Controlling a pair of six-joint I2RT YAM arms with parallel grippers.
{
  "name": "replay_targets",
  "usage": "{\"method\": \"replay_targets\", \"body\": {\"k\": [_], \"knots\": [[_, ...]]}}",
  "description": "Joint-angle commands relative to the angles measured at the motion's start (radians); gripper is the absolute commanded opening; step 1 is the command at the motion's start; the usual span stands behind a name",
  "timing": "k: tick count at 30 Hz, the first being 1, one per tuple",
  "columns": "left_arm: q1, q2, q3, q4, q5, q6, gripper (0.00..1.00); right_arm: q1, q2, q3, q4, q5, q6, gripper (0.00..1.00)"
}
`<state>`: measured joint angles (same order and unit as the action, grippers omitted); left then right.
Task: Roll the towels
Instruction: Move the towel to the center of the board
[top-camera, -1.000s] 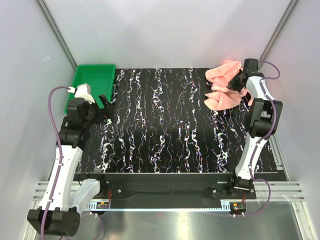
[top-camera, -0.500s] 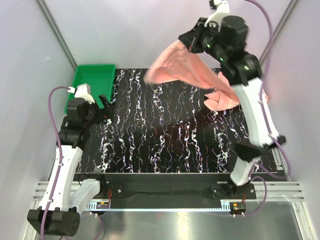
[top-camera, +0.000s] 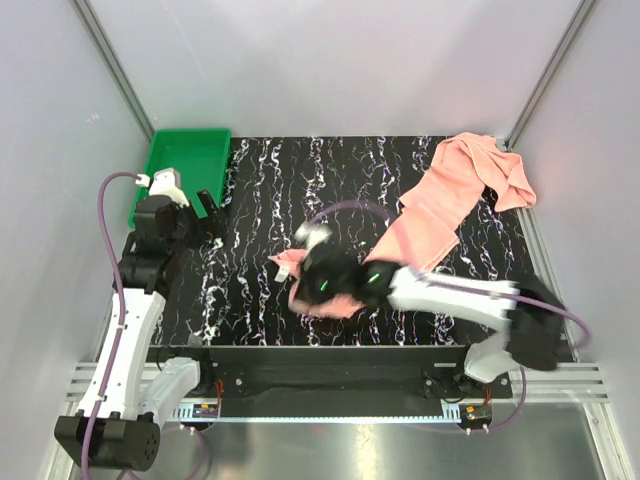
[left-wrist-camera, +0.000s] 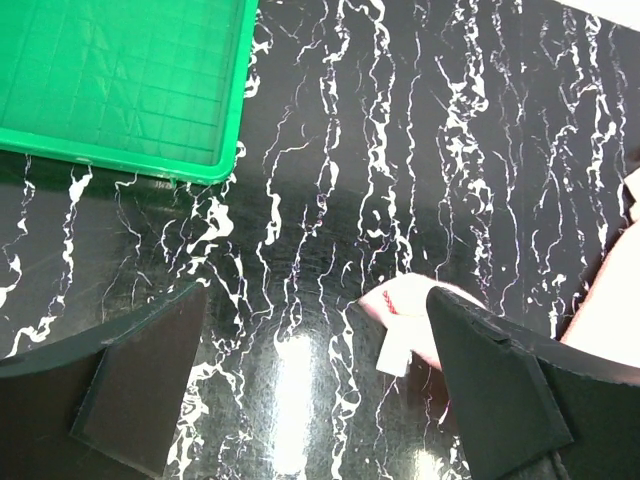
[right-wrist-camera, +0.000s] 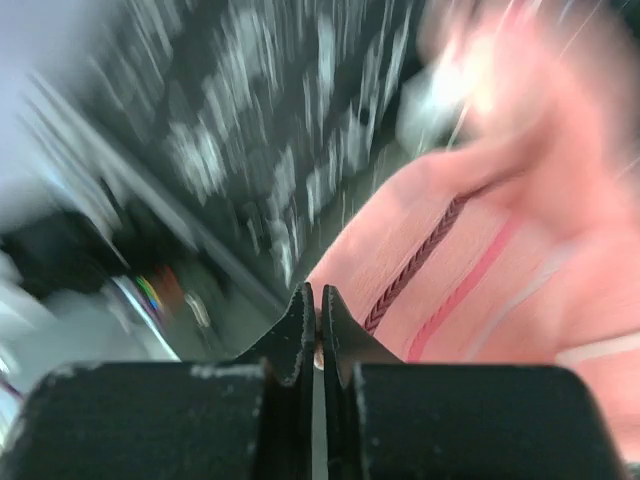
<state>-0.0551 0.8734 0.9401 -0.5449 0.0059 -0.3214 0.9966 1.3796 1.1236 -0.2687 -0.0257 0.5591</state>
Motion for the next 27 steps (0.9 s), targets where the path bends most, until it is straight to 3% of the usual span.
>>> {"method": "replay_targets", "body": {"k": [1,5,6,8,10,14,16,17,21,25,27], "knots": [[-0.003,0.013,0.042,0.005,-0.021,0.013,0.99,0.272,0.134,-0.01,0.046,0.191,0.131,0.0],[-0.006,0.062,0.049,-0.041,-0.049,-0.024,0.99,0.398,0.277,0.056,0.013,0.184,0.17,0.04],[-0.008,0.071,0.051,-0.049,-0.053,-0.034,0.99,0.419,0.301,0.095,-0.003,0.208,0.144,0.21],[-0.012,0.108,0.052,-0.064,-0.053,-0.048,0.99,0.462,0.306,0.134,-0.082,0.265,0.121,0.46],[-0.015,0.149,0.066,-0.072,-0.047,-0.053,0.99,0.465,0.258,0.145,-0.128,0.347,0.13,0.62],[-0.031,0.206,0.08,-0.084,-0.012,-0.057,0.99,0.42,0.061,0.039,-0.09,0.48,0.104,0.86],[-0.046,0.228,0.078,-0.087,0.011,-0.059,0.99,0.338,-0.038,-0.013,-0.128,0.483,0.123,0.86],[-0.066,0.236,0.077,-0.099,0.008,-0.064,0.99,0.229,-0.071,-0.028,-0.147,0.477,0.139,0.86],[-0.167,0.269,0.039,-0.11,-0.05,-0.123,0.95,0.0,-0.207,-0.119,-0.139,0.393,0.127,0.86],[-0.284,0.332,-0.046,-0.047,-0.107,-0.232,0.92,-0.094,-0.162,-0.053,-0.257,0.464,0.07,0.86],[-0.324,0.354,-0.072,-0.017,-0.133,-0.261,0.92,-0.192,-0.133,-0.031,-0.28,0.417,0.071,0.86]]}}
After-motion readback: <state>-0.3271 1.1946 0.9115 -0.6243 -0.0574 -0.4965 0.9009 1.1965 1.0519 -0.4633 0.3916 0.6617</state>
